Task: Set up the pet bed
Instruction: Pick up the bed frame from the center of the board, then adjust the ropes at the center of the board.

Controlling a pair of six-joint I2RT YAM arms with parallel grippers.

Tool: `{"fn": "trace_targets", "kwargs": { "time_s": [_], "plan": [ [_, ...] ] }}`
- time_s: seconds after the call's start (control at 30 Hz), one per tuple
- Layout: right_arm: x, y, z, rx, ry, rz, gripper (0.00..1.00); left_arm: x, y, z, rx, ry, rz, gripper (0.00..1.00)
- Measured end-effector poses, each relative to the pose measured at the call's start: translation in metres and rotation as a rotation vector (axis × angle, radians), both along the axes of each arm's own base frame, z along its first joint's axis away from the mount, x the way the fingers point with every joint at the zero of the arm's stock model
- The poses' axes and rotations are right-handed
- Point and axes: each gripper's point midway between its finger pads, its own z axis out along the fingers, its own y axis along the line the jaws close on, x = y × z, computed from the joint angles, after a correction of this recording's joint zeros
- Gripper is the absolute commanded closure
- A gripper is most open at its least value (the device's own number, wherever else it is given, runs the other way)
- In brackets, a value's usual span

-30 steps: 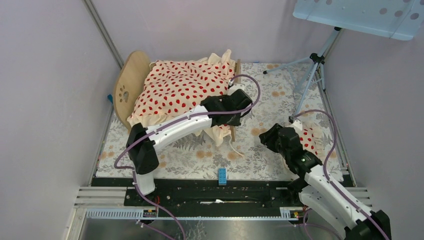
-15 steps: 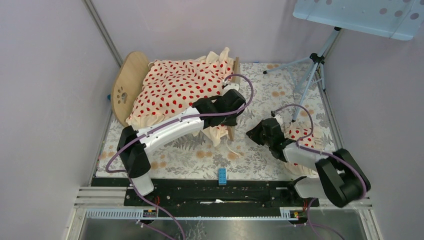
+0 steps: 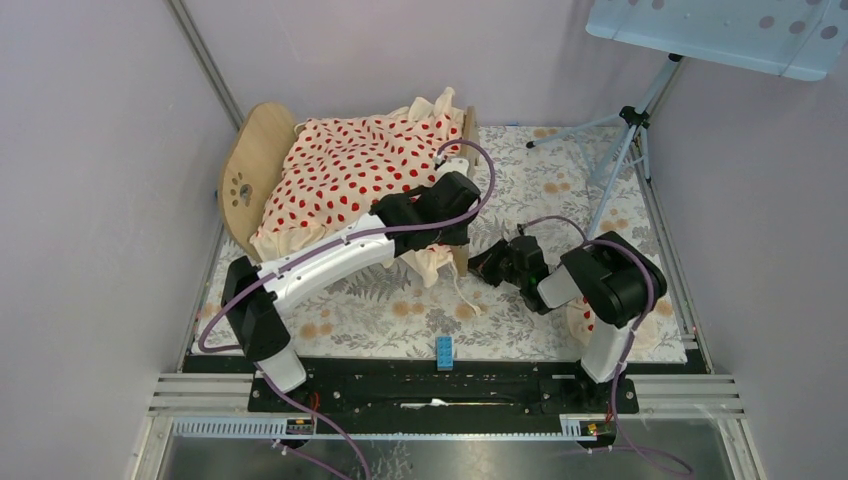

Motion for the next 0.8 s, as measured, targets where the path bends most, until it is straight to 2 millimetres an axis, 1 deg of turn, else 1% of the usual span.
{"fn": "trace_targets", "kwargs": {
  "time_s": [0.1, 0.23, 0.37, 0.8],
  "plan": [
    [-0.006, 0.009, -0.004, 0.077, 0.008, 0.017, 1.0, 0.002, 0.0, 0.0, -0.015, -0.006, 0.007, 1.0],
    [-0.01, 0.026, -0.003, 0.183, -0.006, 0.046, 1.0, 0.001, 0.004, -0.005, -0.012, -0.003, 0.01, 1.0],
    [-0.01, 0.025, 0.001, 0.219, -0.032, 0.035, 1.0, 0.004, 0.005, -0.006, -0.015, -0.002, 0.015, 1.0],
    [-0.011, 0.027, 0.002, 0.203, -0.052, 0.049, 1.0, 0.006, 0.006, -0.007, -0.026, -0.001, 0.017, 1.0]
  ]
}}
